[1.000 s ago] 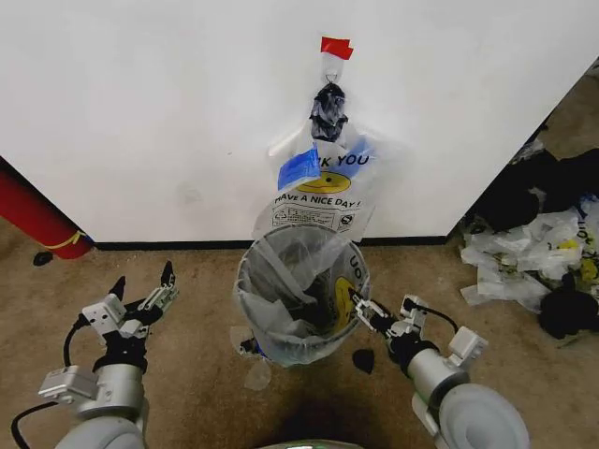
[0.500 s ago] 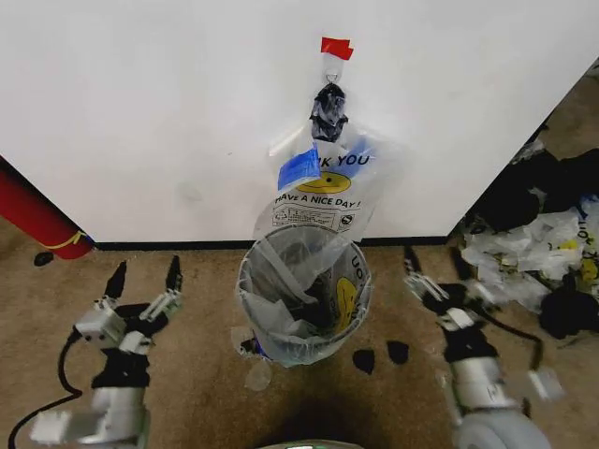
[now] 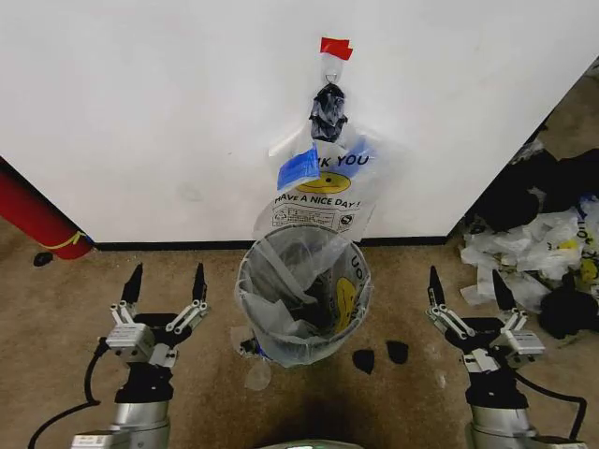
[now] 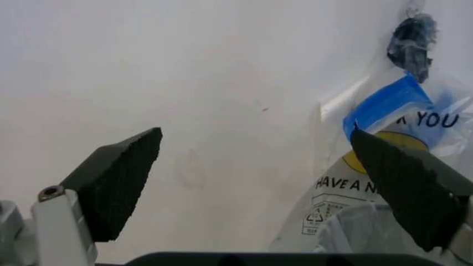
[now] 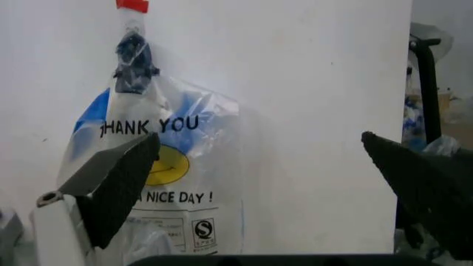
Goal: Pick up the garbage bag from the wall and place it over the trash bin.
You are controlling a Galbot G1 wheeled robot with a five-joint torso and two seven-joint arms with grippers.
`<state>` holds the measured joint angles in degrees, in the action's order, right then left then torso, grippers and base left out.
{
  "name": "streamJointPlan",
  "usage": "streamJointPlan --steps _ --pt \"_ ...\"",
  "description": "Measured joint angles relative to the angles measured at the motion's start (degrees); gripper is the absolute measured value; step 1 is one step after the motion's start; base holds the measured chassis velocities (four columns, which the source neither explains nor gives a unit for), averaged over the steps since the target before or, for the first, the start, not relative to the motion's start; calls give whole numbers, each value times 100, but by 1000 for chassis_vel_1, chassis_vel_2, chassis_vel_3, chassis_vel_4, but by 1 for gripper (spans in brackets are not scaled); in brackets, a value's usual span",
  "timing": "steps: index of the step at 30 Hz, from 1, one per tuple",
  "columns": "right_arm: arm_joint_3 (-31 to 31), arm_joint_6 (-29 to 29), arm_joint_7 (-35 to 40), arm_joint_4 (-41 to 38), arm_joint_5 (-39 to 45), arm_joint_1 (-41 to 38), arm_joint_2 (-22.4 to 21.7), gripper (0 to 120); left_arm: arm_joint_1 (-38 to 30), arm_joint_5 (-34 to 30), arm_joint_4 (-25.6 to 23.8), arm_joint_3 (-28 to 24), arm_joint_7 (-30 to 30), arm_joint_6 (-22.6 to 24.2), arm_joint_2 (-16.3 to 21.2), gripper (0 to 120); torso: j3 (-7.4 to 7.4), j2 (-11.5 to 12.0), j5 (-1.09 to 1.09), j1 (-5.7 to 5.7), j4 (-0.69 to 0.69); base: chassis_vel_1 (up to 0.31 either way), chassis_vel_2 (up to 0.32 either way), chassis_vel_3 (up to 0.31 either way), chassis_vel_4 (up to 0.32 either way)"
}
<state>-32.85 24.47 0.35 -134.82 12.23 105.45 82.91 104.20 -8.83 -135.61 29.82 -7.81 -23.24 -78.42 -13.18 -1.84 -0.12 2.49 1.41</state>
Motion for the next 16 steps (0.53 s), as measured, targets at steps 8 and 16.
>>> streamJointPlan --steps 8,16 --pt "77 -131 188 -92 -472 2 137 100 -3 51 70 -5 125 -34 -12 100 0 0 0 0 0 0 0 0 0" --pt "87 -147 225 -98 -493 4 137 100 -1 51 71 -7 127 -34 -3 100 0 0 0 0 0 0 0 0 0"
